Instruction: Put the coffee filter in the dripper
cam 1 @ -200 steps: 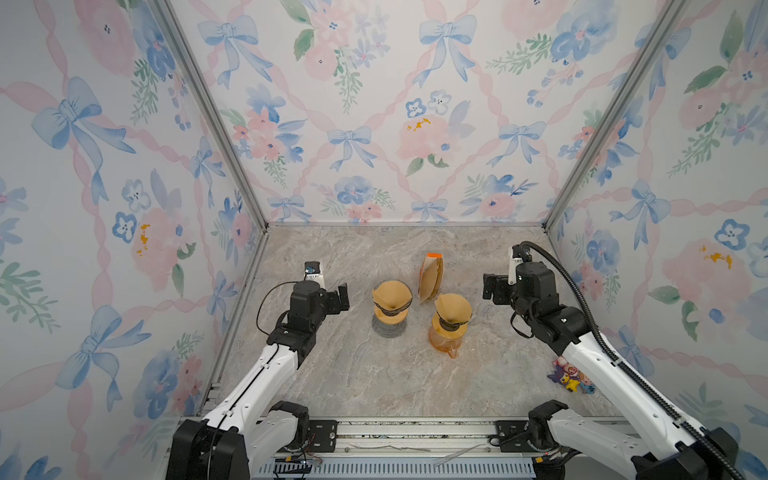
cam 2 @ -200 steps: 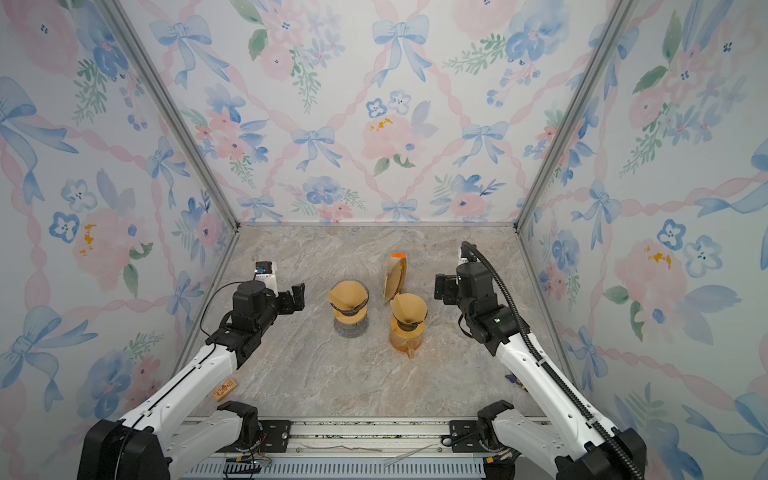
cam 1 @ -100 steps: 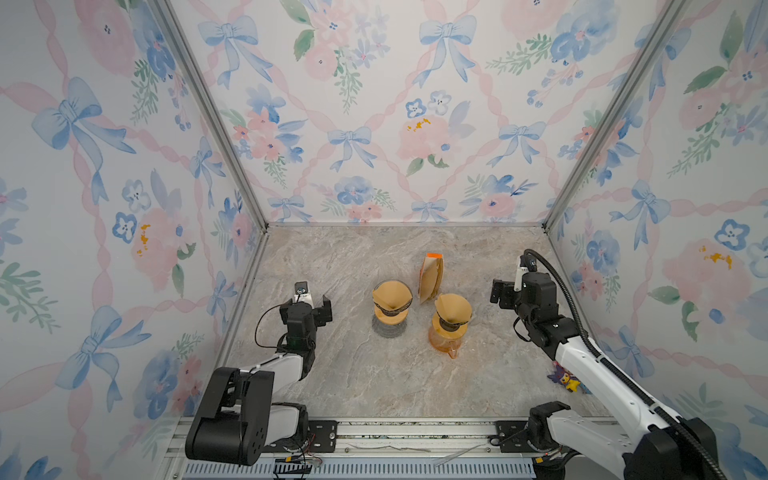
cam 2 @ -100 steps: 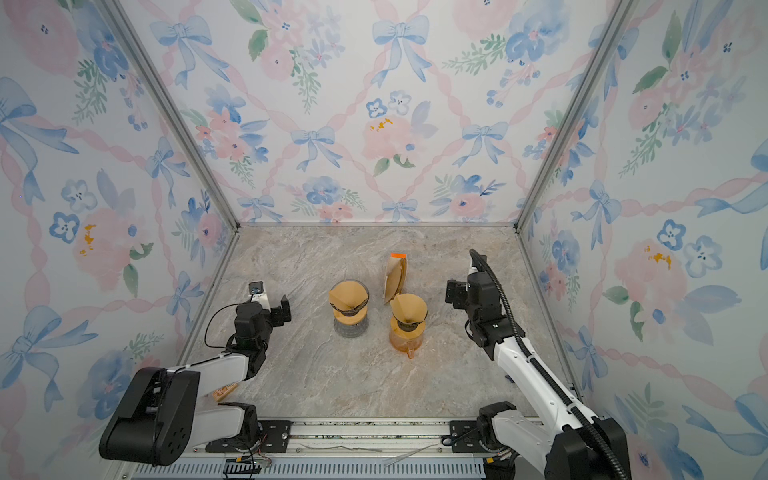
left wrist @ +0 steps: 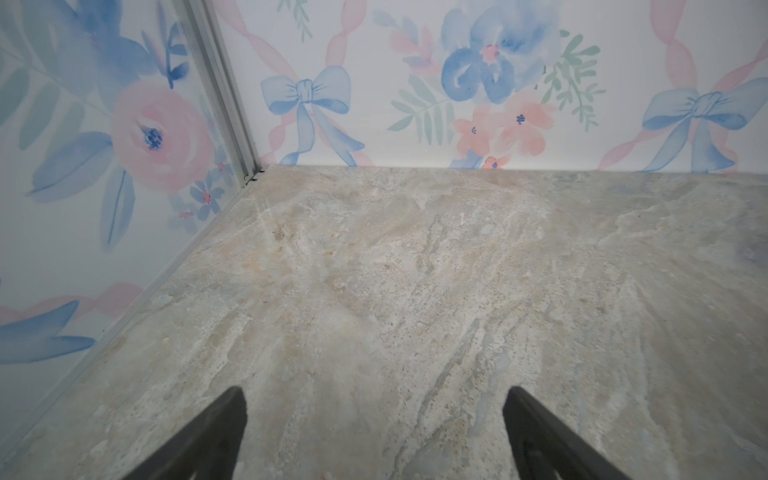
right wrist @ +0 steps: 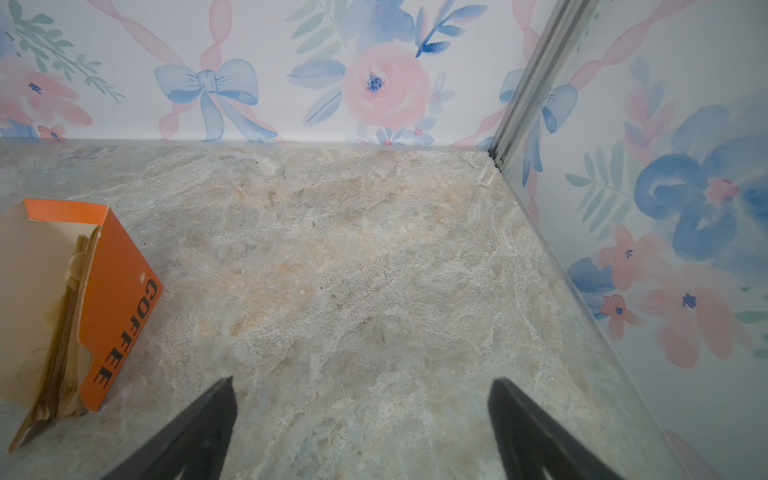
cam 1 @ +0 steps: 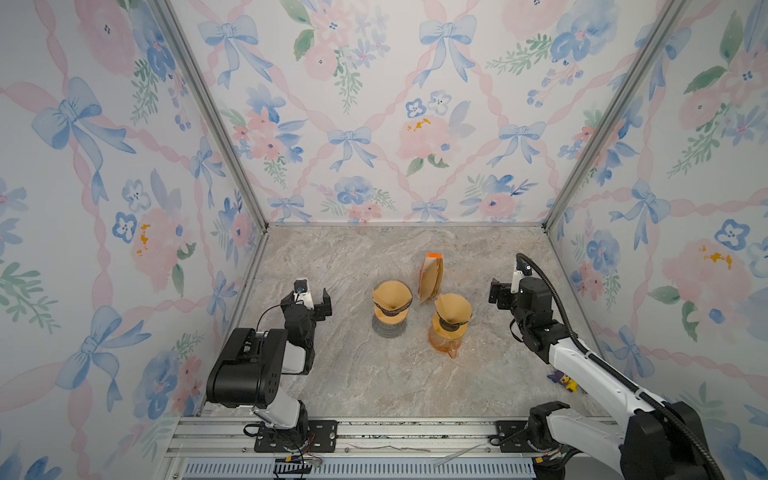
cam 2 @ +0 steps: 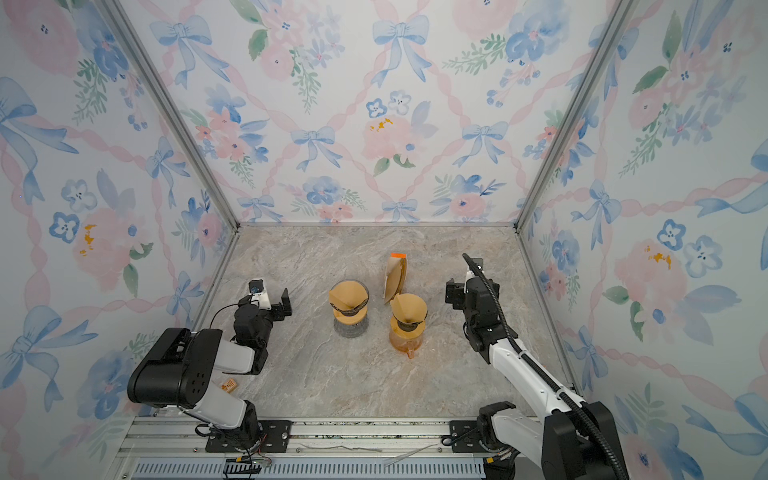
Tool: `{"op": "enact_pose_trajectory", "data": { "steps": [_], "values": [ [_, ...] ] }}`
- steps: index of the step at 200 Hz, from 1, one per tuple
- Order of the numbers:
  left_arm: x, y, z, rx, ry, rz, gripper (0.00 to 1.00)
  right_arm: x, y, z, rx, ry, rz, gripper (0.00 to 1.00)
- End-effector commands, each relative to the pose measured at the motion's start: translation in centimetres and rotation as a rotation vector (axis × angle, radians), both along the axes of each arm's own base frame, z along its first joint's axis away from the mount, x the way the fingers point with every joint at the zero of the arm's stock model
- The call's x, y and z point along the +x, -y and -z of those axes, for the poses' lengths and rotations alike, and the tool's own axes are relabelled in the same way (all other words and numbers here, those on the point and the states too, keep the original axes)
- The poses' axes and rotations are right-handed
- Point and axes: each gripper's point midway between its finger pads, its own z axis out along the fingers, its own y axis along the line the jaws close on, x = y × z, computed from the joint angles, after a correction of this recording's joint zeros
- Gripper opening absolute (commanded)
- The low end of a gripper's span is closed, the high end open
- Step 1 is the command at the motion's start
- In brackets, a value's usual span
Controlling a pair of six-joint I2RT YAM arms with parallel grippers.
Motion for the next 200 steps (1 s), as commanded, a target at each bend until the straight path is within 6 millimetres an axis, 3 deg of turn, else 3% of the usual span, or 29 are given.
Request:
{"op": "enact_pose_trajectory", "data": {
  "steps": [1,125,173,200],
  "values": [
    [0.0,0.2,-0.5,0.017,0.025,0.017,0.98,0.9,0.9,-0.1,-0.028,0.055,0.032,0.96],
    [0.0,0.2,-0.5,0.017,0.025,0.018,0.98,1.9,3.4,5.0,-0.088,0.104,0.109,0.96],
    [0.0,0.2,-0.5,0.017,0.024,0.018,0.98,2.7,4.6,7.6,0.011,0.109,0.091,0.96],
    [0.0,0.2,-0.5,0.017,0.026,0.018,0.98,2.9,4.8,7.6,0.052,0.104,0.071,0.96]
  ]
}}
